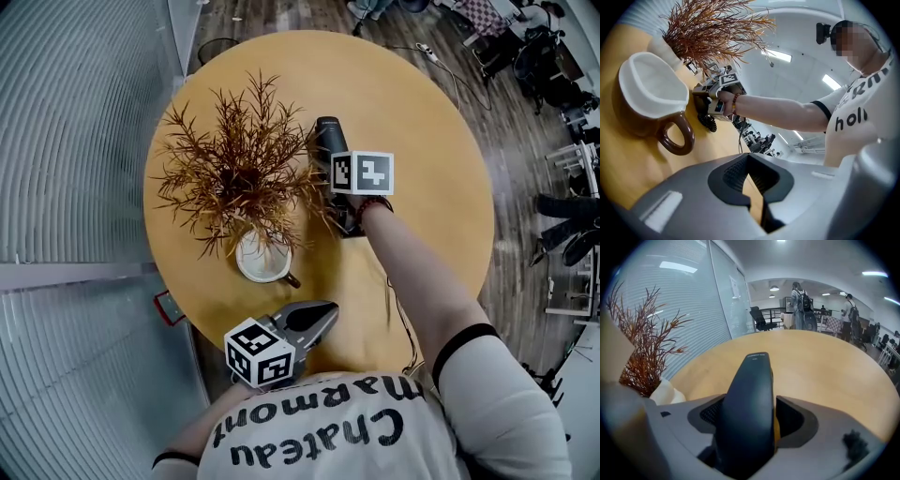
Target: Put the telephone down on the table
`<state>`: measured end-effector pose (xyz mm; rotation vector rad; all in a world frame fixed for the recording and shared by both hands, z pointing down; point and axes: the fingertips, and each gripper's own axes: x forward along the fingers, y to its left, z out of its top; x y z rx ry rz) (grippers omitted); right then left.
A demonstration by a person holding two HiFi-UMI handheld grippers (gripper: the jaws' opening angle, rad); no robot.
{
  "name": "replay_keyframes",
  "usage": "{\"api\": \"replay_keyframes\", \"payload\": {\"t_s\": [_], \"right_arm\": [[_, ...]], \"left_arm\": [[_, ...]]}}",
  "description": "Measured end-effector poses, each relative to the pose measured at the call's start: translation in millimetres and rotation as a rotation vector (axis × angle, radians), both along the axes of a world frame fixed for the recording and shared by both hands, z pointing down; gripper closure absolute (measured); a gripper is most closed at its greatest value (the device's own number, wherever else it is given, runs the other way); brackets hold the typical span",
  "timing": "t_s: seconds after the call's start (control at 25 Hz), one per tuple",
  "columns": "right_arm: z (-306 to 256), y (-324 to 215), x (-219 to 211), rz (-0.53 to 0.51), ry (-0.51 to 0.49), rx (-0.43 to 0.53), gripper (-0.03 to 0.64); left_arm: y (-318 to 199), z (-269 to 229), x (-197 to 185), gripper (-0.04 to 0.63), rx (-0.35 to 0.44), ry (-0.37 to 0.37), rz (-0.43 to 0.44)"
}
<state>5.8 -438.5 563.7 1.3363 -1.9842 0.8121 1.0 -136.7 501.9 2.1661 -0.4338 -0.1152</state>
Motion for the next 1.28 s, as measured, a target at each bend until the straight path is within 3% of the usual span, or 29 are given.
{"api": "replay_keyframes", "payload": {"t_s": [0.48,0.72,0.88,1.28], "right_arm": [[-4,3,9,-0.061,0.074,0.042,0.262],[-16,12,16,-0.061,0.017,0.061,0.262],[-27,15,25,-0.009,-0.050,0.081,0.262],[-75,30,43,0.032,-0.241,0.203,0.265]], "left_arm": [[2,0,-5,0.589,0.007,-0.026,-0.015],[3,0,-9,0.589,0.010,-0.046,-0.026],[-2,2,-17,0.589,0.010,-0.064,-0.057],[-5,0,-45,0.589,0.041,-0.154,-0.162]]}}
